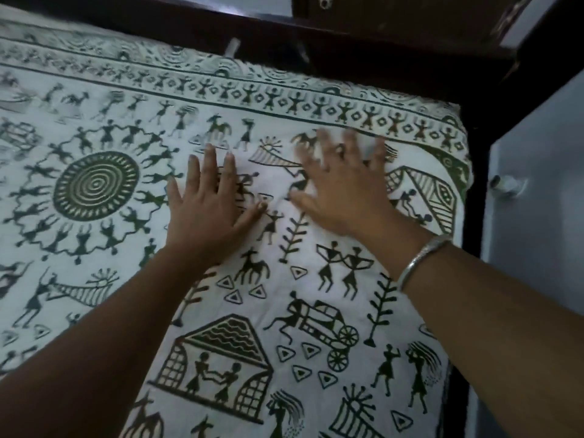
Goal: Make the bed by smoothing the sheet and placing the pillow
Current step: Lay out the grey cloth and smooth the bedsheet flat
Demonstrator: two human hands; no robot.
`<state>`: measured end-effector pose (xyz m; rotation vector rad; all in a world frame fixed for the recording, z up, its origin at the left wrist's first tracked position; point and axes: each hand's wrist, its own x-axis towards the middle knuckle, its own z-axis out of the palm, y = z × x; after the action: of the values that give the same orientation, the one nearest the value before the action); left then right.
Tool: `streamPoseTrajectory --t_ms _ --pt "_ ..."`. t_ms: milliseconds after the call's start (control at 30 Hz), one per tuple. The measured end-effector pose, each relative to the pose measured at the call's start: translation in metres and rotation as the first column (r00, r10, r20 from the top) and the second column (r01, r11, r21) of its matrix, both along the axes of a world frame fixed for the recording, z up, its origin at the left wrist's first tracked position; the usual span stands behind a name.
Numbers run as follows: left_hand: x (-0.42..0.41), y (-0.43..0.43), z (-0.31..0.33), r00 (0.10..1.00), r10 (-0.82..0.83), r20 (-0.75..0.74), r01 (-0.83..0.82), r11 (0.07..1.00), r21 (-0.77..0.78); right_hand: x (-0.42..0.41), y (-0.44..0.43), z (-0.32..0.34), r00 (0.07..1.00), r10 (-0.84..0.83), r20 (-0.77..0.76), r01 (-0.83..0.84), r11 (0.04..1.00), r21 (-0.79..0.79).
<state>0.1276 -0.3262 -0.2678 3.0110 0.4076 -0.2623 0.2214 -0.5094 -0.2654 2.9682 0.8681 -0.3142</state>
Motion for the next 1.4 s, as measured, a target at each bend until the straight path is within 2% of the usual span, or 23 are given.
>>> streamPoseTrajectory --t_ms 67,100,167,233,267,300,367,433,500,600,767,900,967,1067,1167,1233,1333,1367,1400 --pt "-0.02 0.021 0.001 0.995 0.087 -0.045 -0.087 0.996 0.001 0.003 0.011 0.01 0.987 -0.16 -0.026 0.159 0.987 -0.022" --pt "-0.031 0.029 0.001 0.993 0.105 -0.06 -0.106 0.994 -0.008 -0.001 0.019 0.013 0.99 -0.143 -0.003 0.143 0.989 -0.022" --pt "-0.054 0.04 0.001 0.993 0.093 -0.067 -0.094 0.996 -0.014 -0.021 0.042 0.017 0.998 0.062 0.024 -0.062 0.998 0.01" --pt "-0.075 0.046 0.002 0.996 0.077 -0.037 -0.077 0.997 0.007 -0.052 0.067 0.012 0.959 0.279 -0.051 -0.278 0.96 0.023" --pt "-0.085 0.048 0.002 0.995 0.092 -0.03 -0.091 0.996 0.023 -0.065 0.077 0.009 0.945 0.316 -0.084 -0.317 0.949 0.005" --pt "-0.096 0.053 0.001 0.991 0.123 -0.046 -0.121 0.992 0.039 -0.075 0.085 0.004 0.949 0.301 -0.092 -0.304 0.952 -0.021" --pt "-0.122 0.064 -0.003 0.974 0.2 -0.107 -0.196 0.98 0.047 -0.087 0.098 0.003 0.984 0.17 -0.052 -0.174 0.982 -0.078" --pt "-0.151 0.074 -0.007 0.966 0.243 -0.089 -0.241 0.97 0.035 -0.1 0.107 0.008 0.998 0.058 -0.025 -0.059 0.996 -0.062" --pt "-0.181 0.08 -0.008 0.961 0.27 -0.053 -0.27 0.963 0.014 -0.127 0.119 0.01 0.982 0.184 -0.037 -0.183 0.983 0.018" --pt "-0.218 0.081 -0.008 0.954 0.297 -0.034 -0.297 0.955 0.005 -0.191 0.133 -0.002 0.88 0.47 -0.07 -0.466 0.883 0.057" --pt "-0.304 0.079 -0.005 0.922 0.384 -0.05 -0.386 0.922 -0.021 -0.272 0.146 -0.009 0.838 0.531 -0.124 -0.527 0.847 0.064" --pt "-0.404 0.09 -0.004 0.891 0.447 -0.084 -0.451 0.892 -0.029 -0.332 0.168 0.004 0.728 0.668 -0.153 -0.676 0.737 -0.001" --pt "-0.457 0.101 -0.001 0.843 0.524 -0.116 -0.53 0.848 -0.016 -0.361 0.184 0.008 0.691 0.697 -0.192 -0.715 0.698 -0.044" --pt "-0.54 0.113 0.001 0.721 0.68 -0.134 -0.688 0.725 -0.019 -0.405 0.214 0.009 0.722 0.657 -0.218 -0.685 0.723 -0.09" --pt "-0.621 0.111 0.003 0.607 0.779 -0.16 -0.791 0.612 -0.02 -0.469 0.235 0.003 0.694 0.688 -0.211 -0.71 0.702 -0.045" --pt "-0.669 0.106 0.002 0.542 0.812 -0.217 -0.832 0.555 -0.005 -0.524 0.242 -0.003 0.611 0.769 -0.189 -0.78 0.626 0.024" --pt "-0.724 0.1 0.0 0.489 0.841 -0.233 -0.864 0.503 0.002 -0.595 0.251 -0.007 0.42 0.892 -0.168 -0.893 0.439 0.097" --pt "-0.742 0.099 -0.002 0.471 0.853 -0.223 -0.875 0.484 0.0 -0.612 0.256 -0.009 0.379 0.915 -0.141 -0.914 0.394 0.101" --pt "-0.758 0.097 -0.004 0.458 0.863 -0.215 -0.884 0.468 -0.004 -0.628 0.263 -0.009 0.383 0.916 -0.12 -0.914 0.395 0.094"
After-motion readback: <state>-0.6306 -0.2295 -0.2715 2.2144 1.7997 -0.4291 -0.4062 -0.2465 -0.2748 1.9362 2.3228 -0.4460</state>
